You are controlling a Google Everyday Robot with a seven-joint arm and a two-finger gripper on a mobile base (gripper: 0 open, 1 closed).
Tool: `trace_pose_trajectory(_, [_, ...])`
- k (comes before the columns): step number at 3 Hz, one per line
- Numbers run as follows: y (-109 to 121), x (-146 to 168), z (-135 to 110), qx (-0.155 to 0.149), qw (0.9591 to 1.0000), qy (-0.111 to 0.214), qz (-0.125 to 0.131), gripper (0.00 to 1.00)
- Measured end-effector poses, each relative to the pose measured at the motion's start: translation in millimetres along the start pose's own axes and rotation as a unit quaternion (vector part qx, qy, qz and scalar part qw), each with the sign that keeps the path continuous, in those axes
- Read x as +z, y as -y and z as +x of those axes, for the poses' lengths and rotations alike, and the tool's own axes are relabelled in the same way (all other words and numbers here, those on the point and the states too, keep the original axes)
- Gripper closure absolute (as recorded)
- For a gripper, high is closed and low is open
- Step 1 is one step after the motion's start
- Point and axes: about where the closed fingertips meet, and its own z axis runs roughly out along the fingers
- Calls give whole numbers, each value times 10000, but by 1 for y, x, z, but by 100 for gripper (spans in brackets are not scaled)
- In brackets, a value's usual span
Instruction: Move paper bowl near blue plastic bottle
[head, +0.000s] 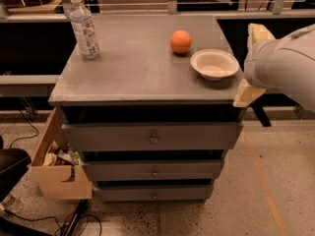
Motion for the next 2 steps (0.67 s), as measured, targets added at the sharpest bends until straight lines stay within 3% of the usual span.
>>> trace_pose_trajectory(2, [9,22,2,-218,9995,134,203,0])
